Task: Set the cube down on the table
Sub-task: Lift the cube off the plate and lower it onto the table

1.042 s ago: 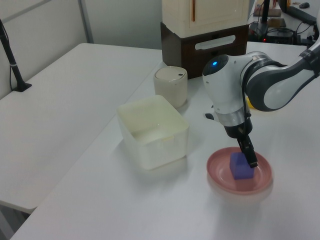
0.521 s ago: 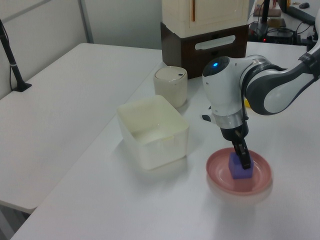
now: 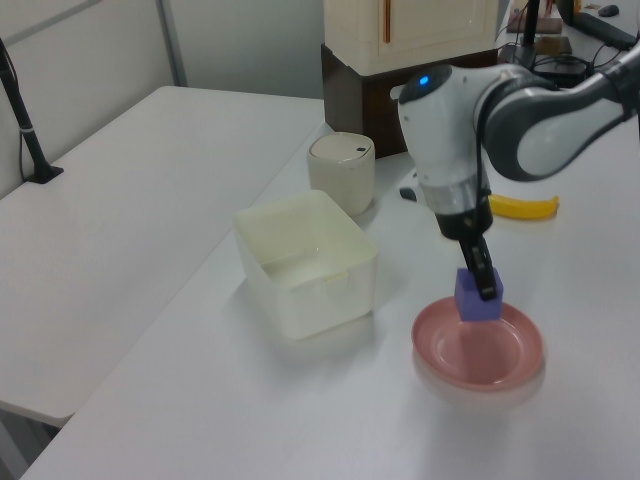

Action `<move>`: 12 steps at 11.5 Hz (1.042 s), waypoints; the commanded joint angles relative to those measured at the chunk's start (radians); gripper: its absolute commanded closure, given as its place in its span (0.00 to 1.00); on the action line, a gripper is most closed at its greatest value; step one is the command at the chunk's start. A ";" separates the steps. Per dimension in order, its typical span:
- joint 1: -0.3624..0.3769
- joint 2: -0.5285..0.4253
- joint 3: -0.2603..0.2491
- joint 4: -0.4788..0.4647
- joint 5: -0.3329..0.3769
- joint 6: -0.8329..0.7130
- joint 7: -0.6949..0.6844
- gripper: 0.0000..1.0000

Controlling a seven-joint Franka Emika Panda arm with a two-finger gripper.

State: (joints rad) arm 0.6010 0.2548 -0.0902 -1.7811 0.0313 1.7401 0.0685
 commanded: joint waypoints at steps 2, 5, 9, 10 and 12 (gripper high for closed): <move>-0.148 -0.006 -0.008 -0.006 -0.080 0.036 -0.013 0.46; -0.251 0.003 -0.008 0.006 -0.128 0.078 -0.021 0.23; -0.343 -0.003 -0.009 0.061 -0.151 0.067 -0.058 0.00; -0.363 -0.008 -0.009 0.098 -0.145 0.053 -0.038 0.00; -0.375 -0.060 -0.011 0.106 -0.143 0.039 -0.010 0.00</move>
State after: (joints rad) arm 0.2388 0.2537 -0.1005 -1.6997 -0.1074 1.8048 0.0269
